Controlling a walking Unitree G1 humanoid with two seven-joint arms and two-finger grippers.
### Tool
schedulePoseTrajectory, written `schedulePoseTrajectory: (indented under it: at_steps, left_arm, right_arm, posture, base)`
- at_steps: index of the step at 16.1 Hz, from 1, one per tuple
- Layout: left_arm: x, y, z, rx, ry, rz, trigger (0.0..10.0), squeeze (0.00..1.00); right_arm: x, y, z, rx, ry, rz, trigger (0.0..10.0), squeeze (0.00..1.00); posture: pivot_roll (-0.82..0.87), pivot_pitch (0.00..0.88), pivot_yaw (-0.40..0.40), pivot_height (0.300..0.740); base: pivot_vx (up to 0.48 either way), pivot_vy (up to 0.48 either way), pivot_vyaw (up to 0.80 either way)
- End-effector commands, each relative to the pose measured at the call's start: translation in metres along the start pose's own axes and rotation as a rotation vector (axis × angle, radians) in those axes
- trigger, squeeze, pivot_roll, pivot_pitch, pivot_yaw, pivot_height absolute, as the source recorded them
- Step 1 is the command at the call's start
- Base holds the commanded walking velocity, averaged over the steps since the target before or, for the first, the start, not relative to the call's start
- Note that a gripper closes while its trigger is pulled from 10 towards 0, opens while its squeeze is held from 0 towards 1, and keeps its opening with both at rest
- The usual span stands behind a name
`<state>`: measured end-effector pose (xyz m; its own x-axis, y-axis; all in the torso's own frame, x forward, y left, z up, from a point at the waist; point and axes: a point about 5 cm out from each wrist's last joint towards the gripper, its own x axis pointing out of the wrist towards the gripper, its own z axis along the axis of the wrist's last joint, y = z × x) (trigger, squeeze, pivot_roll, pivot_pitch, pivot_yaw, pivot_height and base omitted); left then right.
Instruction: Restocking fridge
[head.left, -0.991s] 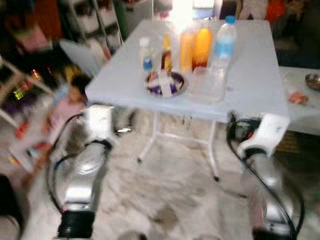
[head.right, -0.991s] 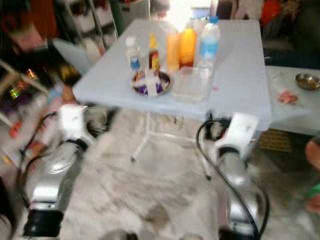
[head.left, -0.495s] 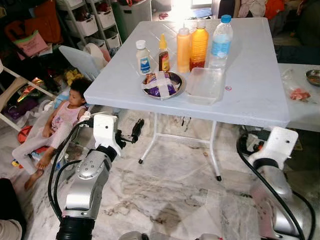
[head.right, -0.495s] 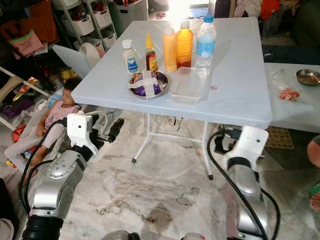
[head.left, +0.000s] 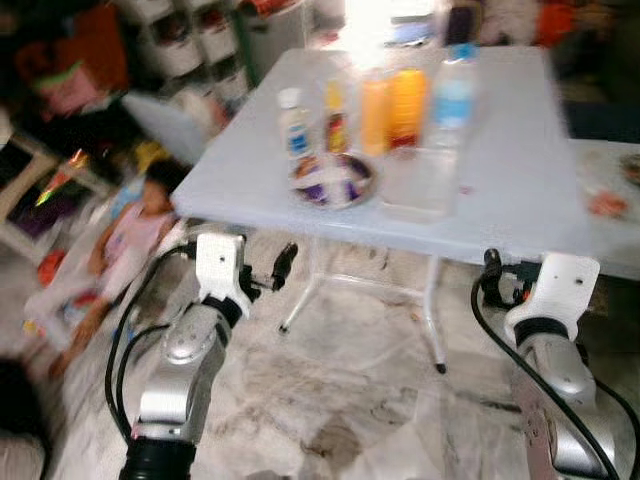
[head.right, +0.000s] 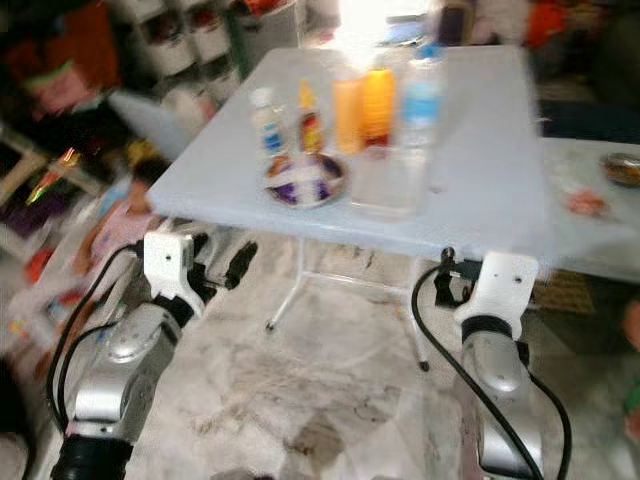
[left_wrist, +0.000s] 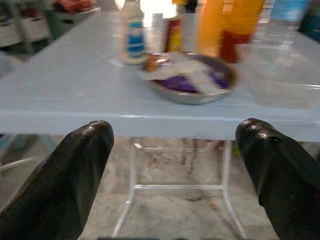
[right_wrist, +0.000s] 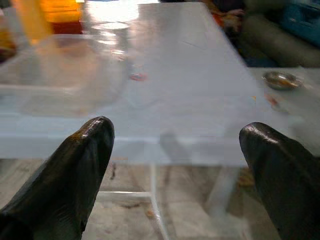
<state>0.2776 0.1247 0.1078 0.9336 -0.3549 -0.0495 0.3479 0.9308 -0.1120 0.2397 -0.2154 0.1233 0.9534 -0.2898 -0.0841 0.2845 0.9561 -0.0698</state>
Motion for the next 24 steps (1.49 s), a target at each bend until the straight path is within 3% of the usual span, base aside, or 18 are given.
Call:
schedulePoseTrajectory:
  at_steps: [1,5,7,10,12,14,16,17,20,24]
  left_arm:
    - [-0.001,0.006,0.0,0.014,0.003,0.016,10.0,0.0]
    - [-0.001,0.008,0.003,-0.004,-0.02,0.046,10.0,0.0]
    - [-0.008,0.01,0.0,-0.023,-0.009,0.073,10.0,0.0]
    - [-0.018,0.012,-0.002,-0.026,-0.016,0.11,10.0,0.0]
    - [-0.018,0.014,0.002,0.021,-0.034,0.13,10.0,0.0]
    - [-0.017,0.012,0.002,-0.024,-0.004,0.1,10.0,0.0]
    - [-0.017,0.011,0.002,0.005,-0.004,0.099,10.0,0.0]
    - [-0.017,0.01,0.002,0.011,0.003,0.104,10.0,0.0]
    - [-0.019,0.011,0.0,0.016,0.036,0.088,10.0,0.0]
    - [-0.021,0.011,0.002,0.042,0.057,0.052,10.0,0.0]
  right_arm:
    - [-0.002,0.004,0.002,0.003,-0.01,0.013,10.0,0.0]
    - [-0.013,0.005,-0.006,-0.003,0.014,0.003,10.0,0.0]
    - [-0.015,0.004,-0.008,-0.028,0.017,-0.004,10.0,0.0]
    - [-0.016,0.003,-0.004,-0.106,-0.019,-0.005,10.0,0.0]
    - [-0.011,0.006,0.005,-0.162,-0.078,-0.026,10.0,0.0]
    - [0.001,0.003,0.004,-0.019,-0.035,-0.076,10.0,0.0]
    - [0.005,0.001,0.005,-0.023,-0.044,-0.079,10.0,0.0]
    - [0.012,-0.004,0.014,-0.019,-0.08,-0.089,10.0,0.0]
    - [0.02,-0.018,0.012,0.004,-0.075,-0.12,10.0,0.0]
    - [0.026,-0.013,0.016,0.061,-0.104,-0.045,10.0,0.0]
  posture:
    - [-0.13,0.0,0.114,0.74]
    - [-0.13,0.0,0.092,0.74]
    - [-0.13,0.0,0.085,0.74]
    - [-0.12,0.0,0.088,0.74]
    - [-0.11,0.0,0.087,0.74]
    - [-0.09,0.0,0.083,0.74]
    - [-0.09,0.0,0.08,0.74]
    - [-0.09,0.0,0.09,0.74]
    - [-0.09,0.012,0.119,0.74]
    - [-0.07,0.04,0.16,0.74]
  base:
    - [0.341,0.0,0.56]
    - [0.265,0.0,0.33]
    - [0.0,0.0,0.0]
    - [0.0,0.0,0.0]
    - [0.0,0.0,0.0]
    - [0.0,0.0,0.0]
    - [0.0,0.0,0.0]
    - [0.0,0.0,0.0]
    - [0.0,0.0,0.0]
    - [0.0,0.0,0.0]
